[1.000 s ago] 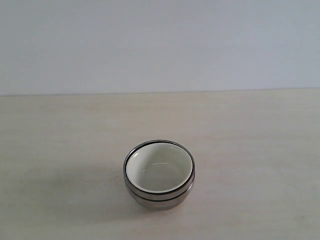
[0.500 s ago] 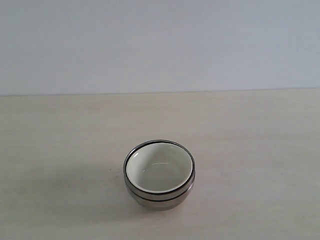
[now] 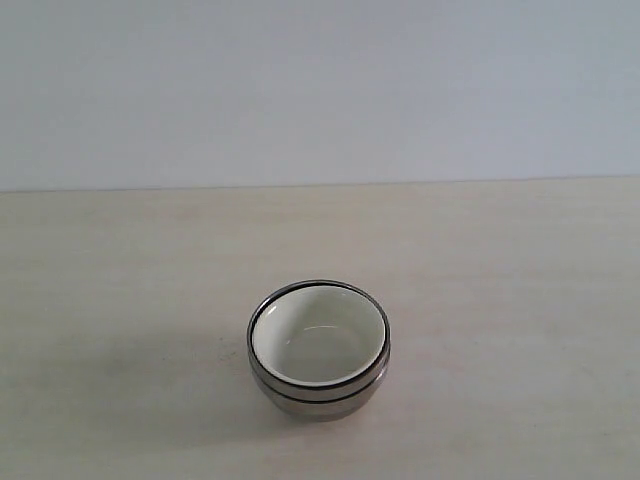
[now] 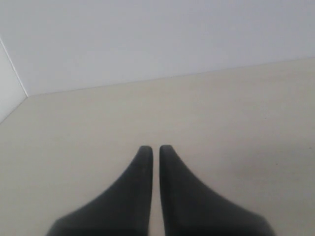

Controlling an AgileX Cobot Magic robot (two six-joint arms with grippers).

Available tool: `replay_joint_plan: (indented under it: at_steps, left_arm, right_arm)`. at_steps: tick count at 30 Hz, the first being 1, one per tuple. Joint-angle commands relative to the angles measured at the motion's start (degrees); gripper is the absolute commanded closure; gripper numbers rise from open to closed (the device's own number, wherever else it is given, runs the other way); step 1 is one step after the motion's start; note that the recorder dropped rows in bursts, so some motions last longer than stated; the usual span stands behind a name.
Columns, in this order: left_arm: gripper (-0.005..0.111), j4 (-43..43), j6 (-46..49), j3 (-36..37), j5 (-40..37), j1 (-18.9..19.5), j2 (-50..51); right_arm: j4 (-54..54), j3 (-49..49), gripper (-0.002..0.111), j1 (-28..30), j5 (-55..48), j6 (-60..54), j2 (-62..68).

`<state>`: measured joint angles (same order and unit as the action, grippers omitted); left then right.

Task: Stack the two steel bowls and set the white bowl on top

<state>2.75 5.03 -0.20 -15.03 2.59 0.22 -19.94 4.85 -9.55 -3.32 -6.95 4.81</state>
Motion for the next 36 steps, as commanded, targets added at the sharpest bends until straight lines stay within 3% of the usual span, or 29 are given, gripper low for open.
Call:
replay_joint_plan:
  at_steps: [1,9,14,21,36]
  left_arm:
    - [0.103,-0.39,-0.56,0.2,0.43,0.14,-0.22]
    - [0.103,-0.39,-0.56,0.2,0.43,0.14,-0.22]
    - [0.103,-0.39,-0.56,0.2,0.43,0.14,-0.22]
    - [0.103,-0.39,-0.56,0.2,0.43,0.14,-0.22]
    - [0.103,-0.39,-0.56,0.2,0.44,0.14,-0.22]
  right_arm:
    - [1.01,-0.19,0.108,1.0,-1.83,-2.09,-2.3]
    - [0.78,-0.36,0.108,1.0,-5.46,-1.85,-2.42]
    - [0.78,-4.85,0.108,1.0,3.32,2.13,-2.42]
    - [2.31,-4.85,0.108,4.54,2.6,-1.05,-2.56]
    - [2.79,-4.85,0.108,6.58,-16.12,-13.48,-4.81]
